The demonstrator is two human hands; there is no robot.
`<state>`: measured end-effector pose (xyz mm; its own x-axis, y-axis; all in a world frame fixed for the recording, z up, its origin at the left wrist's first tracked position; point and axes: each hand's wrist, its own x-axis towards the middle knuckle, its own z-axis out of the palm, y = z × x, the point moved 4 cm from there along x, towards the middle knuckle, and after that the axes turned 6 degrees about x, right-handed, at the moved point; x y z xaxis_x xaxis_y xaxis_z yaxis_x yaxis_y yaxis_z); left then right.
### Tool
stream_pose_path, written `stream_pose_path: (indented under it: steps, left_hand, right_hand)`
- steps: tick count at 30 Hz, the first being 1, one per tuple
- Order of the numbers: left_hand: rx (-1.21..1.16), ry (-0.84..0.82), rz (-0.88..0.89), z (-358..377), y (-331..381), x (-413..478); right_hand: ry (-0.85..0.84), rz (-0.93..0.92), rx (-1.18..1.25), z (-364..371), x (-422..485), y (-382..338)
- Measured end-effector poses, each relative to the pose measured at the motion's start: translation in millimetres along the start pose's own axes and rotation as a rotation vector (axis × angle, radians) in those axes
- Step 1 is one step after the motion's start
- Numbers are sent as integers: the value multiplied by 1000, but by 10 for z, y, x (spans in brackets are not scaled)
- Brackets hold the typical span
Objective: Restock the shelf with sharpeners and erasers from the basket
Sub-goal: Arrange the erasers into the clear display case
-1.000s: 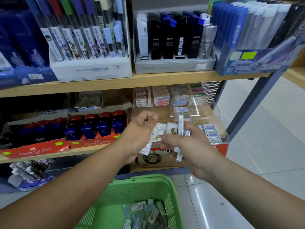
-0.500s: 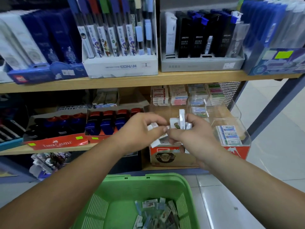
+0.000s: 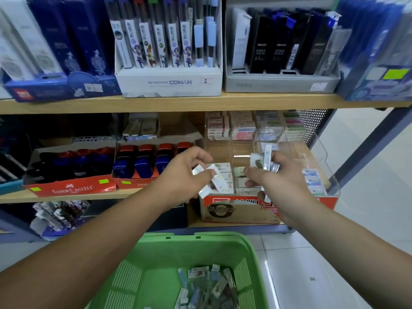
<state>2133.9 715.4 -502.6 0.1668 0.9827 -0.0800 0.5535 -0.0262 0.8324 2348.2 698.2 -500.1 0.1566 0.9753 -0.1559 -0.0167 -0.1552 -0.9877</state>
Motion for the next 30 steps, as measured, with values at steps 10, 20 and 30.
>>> stream_pose_path:
  steps: [10,20,30]
  left_hand:
    - [-73,163,10,-160,71,141]
    - [202,115,-69,-51,220,783]
    - [373,120,21,-142,330,570]
  right_hand:
    - [-22,36,88,32,33,32]
    - [-10,49,124,8,67,41]
    - [-19,74,163,9,75,50]
